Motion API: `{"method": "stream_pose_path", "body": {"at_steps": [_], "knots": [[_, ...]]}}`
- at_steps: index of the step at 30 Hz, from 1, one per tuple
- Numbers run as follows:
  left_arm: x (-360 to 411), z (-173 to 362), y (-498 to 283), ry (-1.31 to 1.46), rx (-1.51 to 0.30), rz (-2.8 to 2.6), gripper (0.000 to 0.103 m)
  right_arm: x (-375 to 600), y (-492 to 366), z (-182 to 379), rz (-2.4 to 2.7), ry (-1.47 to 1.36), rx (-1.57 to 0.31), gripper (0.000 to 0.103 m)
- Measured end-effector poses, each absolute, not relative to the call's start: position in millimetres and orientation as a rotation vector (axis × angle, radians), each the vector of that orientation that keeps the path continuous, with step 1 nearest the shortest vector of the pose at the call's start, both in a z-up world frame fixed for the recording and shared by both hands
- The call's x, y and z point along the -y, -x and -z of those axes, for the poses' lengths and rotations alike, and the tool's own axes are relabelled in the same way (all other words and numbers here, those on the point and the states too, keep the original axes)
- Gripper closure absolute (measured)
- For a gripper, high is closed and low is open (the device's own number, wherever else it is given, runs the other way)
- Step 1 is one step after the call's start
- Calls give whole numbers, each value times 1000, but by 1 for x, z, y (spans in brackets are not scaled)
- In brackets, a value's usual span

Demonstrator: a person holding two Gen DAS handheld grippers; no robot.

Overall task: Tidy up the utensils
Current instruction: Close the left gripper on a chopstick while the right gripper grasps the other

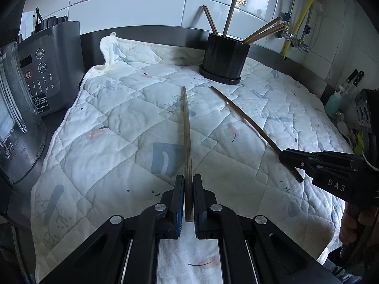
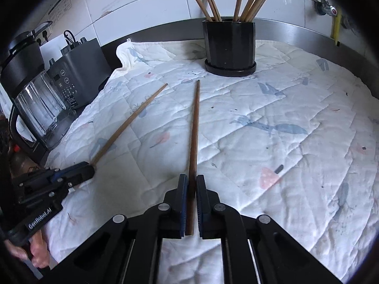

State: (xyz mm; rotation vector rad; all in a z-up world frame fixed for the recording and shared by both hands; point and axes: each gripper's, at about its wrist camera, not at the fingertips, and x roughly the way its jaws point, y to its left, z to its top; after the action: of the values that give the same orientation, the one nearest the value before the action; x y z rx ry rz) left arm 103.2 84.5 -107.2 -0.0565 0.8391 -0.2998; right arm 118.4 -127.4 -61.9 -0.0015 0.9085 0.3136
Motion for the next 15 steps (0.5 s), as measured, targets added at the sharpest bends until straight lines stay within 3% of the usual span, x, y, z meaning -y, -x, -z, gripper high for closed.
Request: {"method": "stream_pose_path", "body": {"at_steps": [12,15], "knots": [[-73,111,-99,77,-852,301,96,163,-101,66,-320,-12,-873,93],[-76,113,-98,89,-857,298,96,164,-96,68,-330,-22,-847,89]]}}
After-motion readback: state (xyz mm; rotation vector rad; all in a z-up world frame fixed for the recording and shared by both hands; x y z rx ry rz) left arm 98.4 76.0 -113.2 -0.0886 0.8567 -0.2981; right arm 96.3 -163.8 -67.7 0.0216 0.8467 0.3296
